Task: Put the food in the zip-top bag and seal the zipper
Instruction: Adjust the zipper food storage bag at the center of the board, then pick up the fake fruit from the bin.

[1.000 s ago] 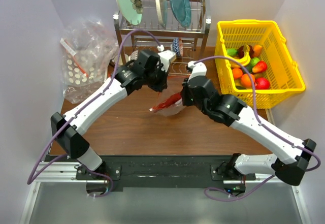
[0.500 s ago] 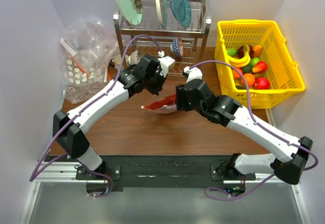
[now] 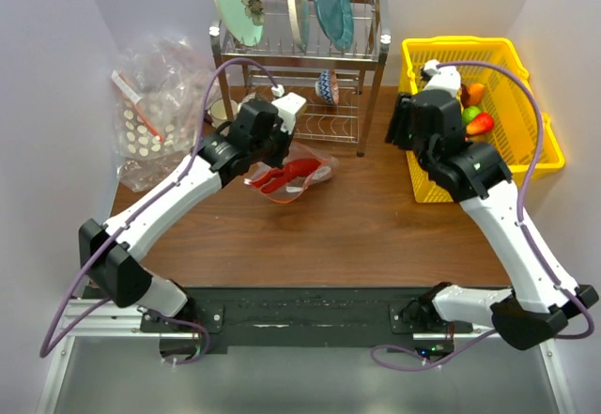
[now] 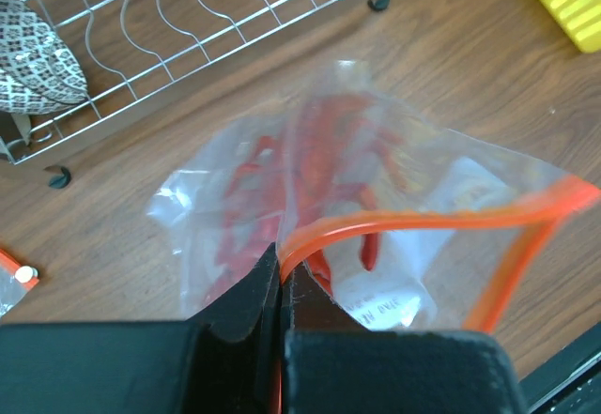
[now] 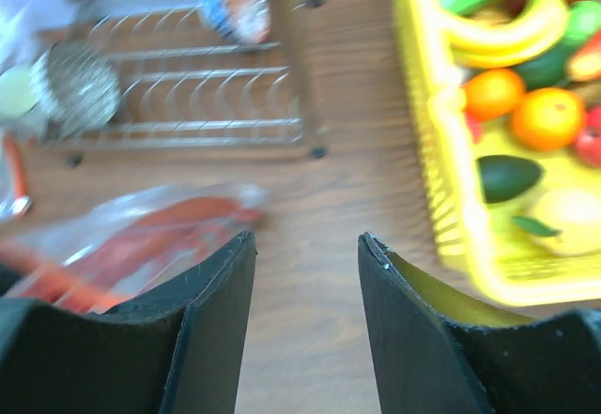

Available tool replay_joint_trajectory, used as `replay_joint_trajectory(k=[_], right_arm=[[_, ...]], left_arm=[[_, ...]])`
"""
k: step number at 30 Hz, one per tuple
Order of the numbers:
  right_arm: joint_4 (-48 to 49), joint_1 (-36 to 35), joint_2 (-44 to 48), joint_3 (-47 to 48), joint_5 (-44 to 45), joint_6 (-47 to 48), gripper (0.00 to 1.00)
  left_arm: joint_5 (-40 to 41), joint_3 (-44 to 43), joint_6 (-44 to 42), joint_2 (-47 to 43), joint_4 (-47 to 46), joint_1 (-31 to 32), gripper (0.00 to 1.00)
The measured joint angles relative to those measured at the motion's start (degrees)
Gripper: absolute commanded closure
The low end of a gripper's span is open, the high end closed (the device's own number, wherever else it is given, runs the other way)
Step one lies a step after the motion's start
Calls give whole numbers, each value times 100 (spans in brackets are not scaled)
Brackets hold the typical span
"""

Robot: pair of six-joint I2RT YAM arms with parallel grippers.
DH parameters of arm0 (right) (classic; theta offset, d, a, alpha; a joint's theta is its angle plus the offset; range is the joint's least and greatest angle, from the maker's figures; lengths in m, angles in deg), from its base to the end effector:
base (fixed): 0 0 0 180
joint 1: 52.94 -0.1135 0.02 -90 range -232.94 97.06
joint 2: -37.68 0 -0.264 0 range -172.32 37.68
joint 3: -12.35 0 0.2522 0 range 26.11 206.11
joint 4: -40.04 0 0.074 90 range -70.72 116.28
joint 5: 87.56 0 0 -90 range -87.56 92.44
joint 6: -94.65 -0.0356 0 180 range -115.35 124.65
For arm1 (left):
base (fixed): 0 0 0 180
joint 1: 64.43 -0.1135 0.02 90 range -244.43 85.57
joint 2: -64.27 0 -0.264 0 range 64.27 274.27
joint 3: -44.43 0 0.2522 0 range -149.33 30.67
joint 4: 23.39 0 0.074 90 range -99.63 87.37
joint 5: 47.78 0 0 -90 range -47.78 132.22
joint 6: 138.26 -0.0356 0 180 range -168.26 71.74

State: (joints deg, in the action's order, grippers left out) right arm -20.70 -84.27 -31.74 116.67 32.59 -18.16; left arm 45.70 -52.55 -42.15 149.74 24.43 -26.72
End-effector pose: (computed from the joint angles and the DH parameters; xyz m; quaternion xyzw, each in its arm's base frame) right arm 0.2044 0.1035 0.4593 0.0770 0.8261 0.0371 0.5569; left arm 0.2660 -0.2029 0.3621 0.2296 0.8619 -0.1433 0.4289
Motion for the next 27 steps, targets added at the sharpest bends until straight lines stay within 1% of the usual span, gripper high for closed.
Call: replay_joint_trajectory(k=[2,6,7,9,12,15,17,18,20,21,27], right_arm=[[0,385,-166,168,-39,37,49],[98,1508,-649,595,-450,-4,49],[173,1853,-772,632,-612,-44,49],[243,2295,-955,632,-802,-131,49],[402,2817,-1268,586,-1034,-273,49],[579,3213,-1504,431,-1287,-382,49],[719,3467,-1676,306,-1480,-446,46],[774,3602,-1797,260,-1532,-466,42],[833,3742,-1980,236,-1578,-476,31],[876,3799,-2081,221,-1576,-481,27],[1075,3849,-2516,68,-1462,-457,25]], left_arm=[[17,247,52,-245,-166,-9,100],[37,603,155,-619,-498,-11,100],[35,643,179,-669,-560,-15,100],[33,704,190,-723,-688,-20,100],[33,857,212,-787,-876,-33,100],[24,1121,243,-887,-1060,-70,100],[20,1279,271,-949,-1099,-103,100],[20,1333,282,-968,-1115,-125,100],[20,1432,304,-1008,-1161,-136,100],[15,1473,321,-1025,-1193,-136,100],[-31,1561,339,-1051,-1333,-160,100]])
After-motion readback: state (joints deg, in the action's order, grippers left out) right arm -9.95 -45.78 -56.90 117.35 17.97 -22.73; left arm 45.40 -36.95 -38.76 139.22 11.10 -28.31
